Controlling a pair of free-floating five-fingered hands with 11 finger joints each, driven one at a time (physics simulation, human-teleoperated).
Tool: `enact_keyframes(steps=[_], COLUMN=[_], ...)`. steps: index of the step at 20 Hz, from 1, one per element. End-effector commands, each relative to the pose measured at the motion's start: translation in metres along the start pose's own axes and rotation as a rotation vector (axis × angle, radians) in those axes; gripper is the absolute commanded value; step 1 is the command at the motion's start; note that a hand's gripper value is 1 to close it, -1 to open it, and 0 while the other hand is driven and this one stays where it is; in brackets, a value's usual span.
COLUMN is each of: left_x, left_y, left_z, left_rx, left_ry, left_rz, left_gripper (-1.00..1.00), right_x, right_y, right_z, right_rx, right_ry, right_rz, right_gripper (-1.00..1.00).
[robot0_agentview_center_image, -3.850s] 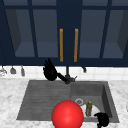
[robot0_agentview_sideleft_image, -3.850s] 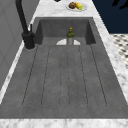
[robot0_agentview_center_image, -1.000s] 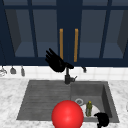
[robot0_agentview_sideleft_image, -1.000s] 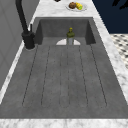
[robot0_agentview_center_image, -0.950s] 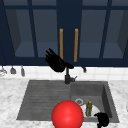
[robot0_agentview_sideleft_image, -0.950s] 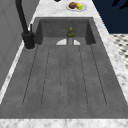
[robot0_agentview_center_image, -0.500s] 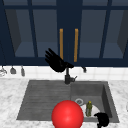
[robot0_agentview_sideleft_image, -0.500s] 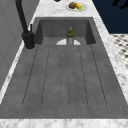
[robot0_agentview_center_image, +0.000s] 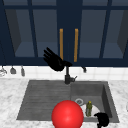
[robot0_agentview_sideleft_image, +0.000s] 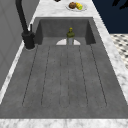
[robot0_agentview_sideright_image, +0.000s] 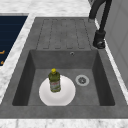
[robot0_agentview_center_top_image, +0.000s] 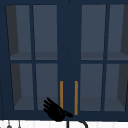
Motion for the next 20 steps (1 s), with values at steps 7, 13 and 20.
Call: enact_keyframes(steps=[7, 13, 20], left_x=[-0.025, -0.034, -0.044], left_y=[-0.001, -0.004, -0.024], left_z=[-0.033, -0.054, -0.052], left_rx=[0.063, 0.069, 0.027], left_ry=[0.07, 0.082, 0.019], left_rz=[0.005, -0.028, -0.023], left_gripper=[-1.0, -1.0, -1.0], right_x=[0.0, 0.0, 0.0], right_y=[0.0, 0.0, 0.0], right_z=[0.0, 0.0, 0.0], right_rx=[0.0, 0.0, 0.0], right_ry=[0.0, 0.0, 0.0], right_rz=[0.0, 0.0, 0.0], right_gripper=[0.0, 0.0, 0.0])
